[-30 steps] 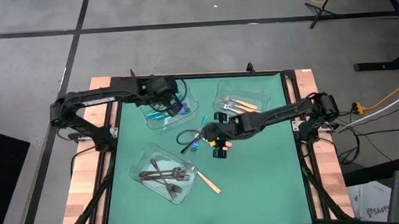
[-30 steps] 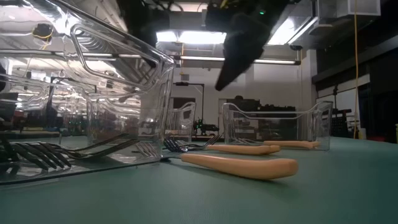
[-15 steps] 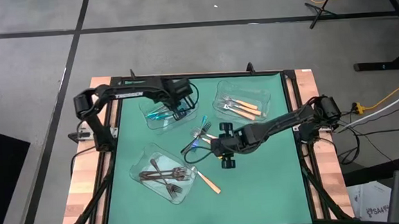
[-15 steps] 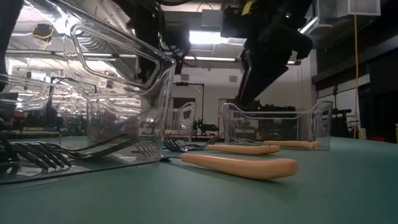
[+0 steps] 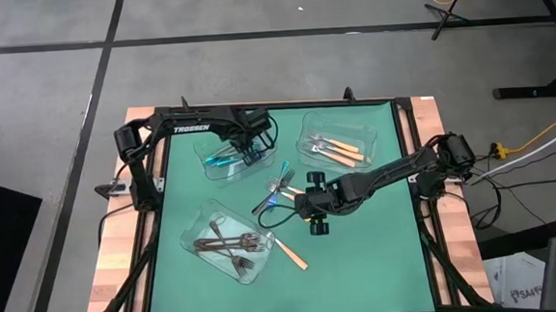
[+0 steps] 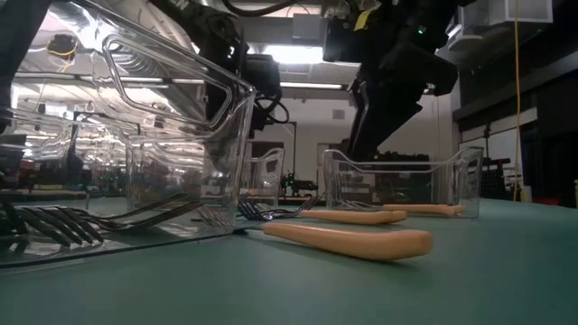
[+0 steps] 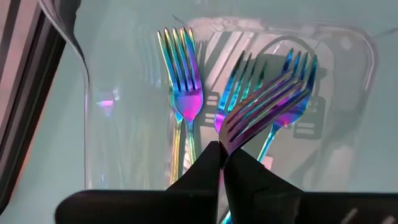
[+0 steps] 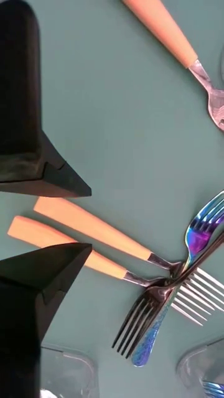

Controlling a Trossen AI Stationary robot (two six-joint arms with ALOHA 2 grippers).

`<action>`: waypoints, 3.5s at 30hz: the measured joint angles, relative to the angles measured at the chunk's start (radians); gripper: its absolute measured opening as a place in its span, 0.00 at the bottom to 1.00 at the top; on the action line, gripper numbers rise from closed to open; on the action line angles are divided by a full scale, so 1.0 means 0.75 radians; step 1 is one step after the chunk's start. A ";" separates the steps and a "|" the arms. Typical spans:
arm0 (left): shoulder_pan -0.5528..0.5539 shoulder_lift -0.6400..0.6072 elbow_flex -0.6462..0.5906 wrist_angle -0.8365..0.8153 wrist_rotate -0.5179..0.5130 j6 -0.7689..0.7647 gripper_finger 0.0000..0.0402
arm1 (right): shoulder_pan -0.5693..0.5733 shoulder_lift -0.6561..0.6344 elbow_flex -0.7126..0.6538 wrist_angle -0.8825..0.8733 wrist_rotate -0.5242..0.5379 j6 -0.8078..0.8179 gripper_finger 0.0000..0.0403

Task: Sort silverware by color (type)
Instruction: Put the blue fork into the top left transparent bin, then put the yellow fork into the top right transparent bin

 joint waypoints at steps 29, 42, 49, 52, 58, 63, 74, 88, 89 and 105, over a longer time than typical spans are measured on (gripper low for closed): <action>-0.015 0.014 -0.001 0.093 0.003 -0.001 0.02 | 0.000 0.000 0.000 0.009 -0.001 0.000 0.30; -0.028 0.013 -0.140 0.120 0.002 -0.001 0.03 | 0.000 0.000 0.000 0.009 -0.002 0.000 0.30; -0.028 0.012 -0.143 0.138 0.002 -0.003 0.13 | -0.003 0.000 0.000 0.009 -0.002 0.000 0.30; -0.028 0.012 -0.141 0.143 0.001 0.009 0.17 | -0.003 0.000 0.000 0.009 -0.002 0.000 0.30; -0.027 -0.011 -0.069 0.028 -0.010 0.061 0.21 | -0.003 0.000 0.001 -0.005 -0.002 -0.001 0.30; -0.035 -0.015 -0.016 0.012 -0.001 0.060 0.21 | -0.003 0.000 0.001 0.000 -0.004 0.046 0.30; -0.122 -0.016 0.298 -0.257 -0.011 0.077 0.19 | -0.002 0.000 0.001 0.115 -0.189 0.308 0.30; -0.328 -0.032 0.712 -0.601 -0.013 -0.074 0.19 | 0.181 0.098 0.003 0.475 -0.197 0.449 0.30; -0.360 -0.042 0.712 -0.596 -0.015 -0.097 0.19 | 0.198 0.116 0.003 0.518 -0.169 0.449 0.30; -0.834 -0.062 0.713 -0.594 -0.175 -0.365 0.19 | 0.268 0.257 0.001 0.745 -0.033 0.483 0.30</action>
